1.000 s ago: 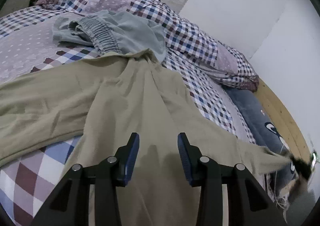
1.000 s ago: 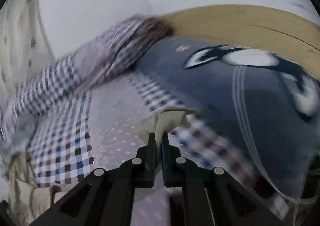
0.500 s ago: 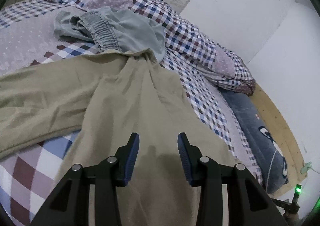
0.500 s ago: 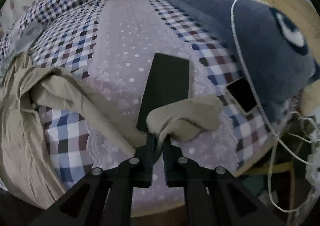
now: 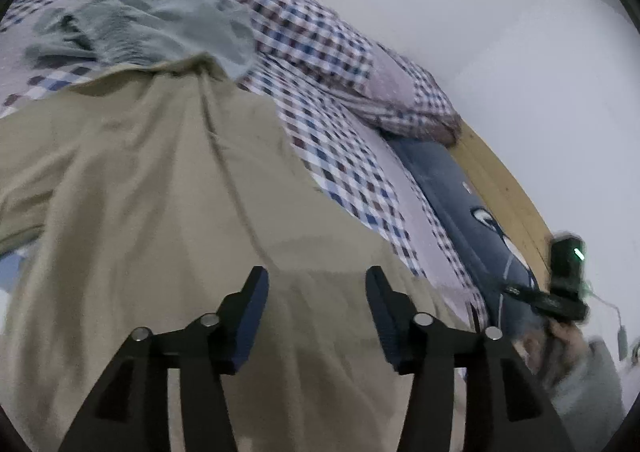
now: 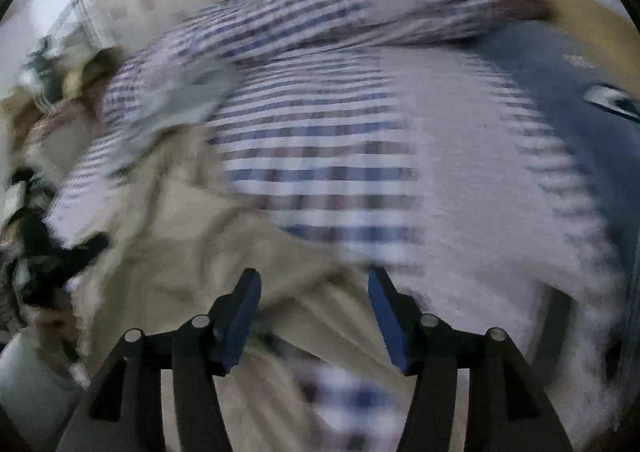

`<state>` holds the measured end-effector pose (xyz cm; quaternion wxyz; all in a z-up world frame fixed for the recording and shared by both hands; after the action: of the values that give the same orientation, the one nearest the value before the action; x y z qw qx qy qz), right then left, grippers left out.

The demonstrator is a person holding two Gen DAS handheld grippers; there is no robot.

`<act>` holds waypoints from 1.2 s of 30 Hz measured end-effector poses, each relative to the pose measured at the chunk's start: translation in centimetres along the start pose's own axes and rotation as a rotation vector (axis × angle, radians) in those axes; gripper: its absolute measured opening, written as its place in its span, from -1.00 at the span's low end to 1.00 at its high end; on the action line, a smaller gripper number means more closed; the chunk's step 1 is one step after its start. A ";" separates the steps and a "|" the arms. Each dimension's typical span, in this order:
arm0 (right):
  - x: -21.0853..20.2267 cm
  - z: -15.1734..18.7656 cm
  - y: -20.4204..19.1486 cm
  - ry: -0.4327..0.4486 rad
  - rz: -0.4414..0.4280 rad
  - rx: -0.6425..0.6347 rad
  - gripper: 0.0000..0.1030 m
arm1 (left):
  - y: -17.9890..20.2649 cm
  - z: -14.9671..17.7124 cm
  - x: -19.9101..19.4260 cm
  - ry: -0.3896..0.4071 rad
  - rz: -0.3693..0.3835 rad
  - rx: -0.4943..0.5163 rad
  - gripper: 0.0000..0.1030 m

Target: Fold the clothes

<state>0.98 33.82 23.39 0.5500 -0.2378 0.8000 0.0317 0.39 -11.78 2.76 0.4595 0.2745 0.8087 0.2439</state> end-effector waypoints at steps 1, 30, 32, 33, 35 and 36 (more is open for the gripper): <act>2.1 -1.1 -1.5 -0.033 -0.035 -0.054 0.17 | 0.3 0.0 0.3 -0.013 0.012 0.007 0.21; 13.8 12.9 -27.2 -0.038 0.276 -0.874 -0.78 | -0.2 1.5 3.8 -0.194 0.017 -0.082 -0.91; 12.8 12.0 -26.9 -0.074 0.180 -0.860 -0.53 | -0.7 1.6 3.8 -0.196 0.022 -0.099 -0.93; 12.0 11.3 -26.6 -0.087 0.130 -0.855 -0.39 | -0.8 1.6 3.7 -0.194 0.026 -0.101 -0.93; 10.4 9.2 -25.3 -0.084 0.056 -0.825 0.01 | -0.7 1.7 3.7 -0.194 0.015 -0.088 -0.94; 9.7 7.9 -24.4 -0.067 0.034 -0.797 0.05 | -0.8 1.8 3.7 -0.194 0.012 -0.084 -0.94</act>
<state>15.20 11.30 16.73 0.4400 -0.4178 0.7105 0.3565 0.24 -9.66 -0.81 0.5454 0.2822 0.7477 0.2528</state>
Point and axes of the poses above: each gripper's, at about its wrist camera, not at the fingertips, and x roughly the way its jaws point, y to its right, z to its underside, the point moved 2 cm from there along x, roughly the way its jaws point, and after that the axes turned 11 degrees about -y, right-handed, at the moved point
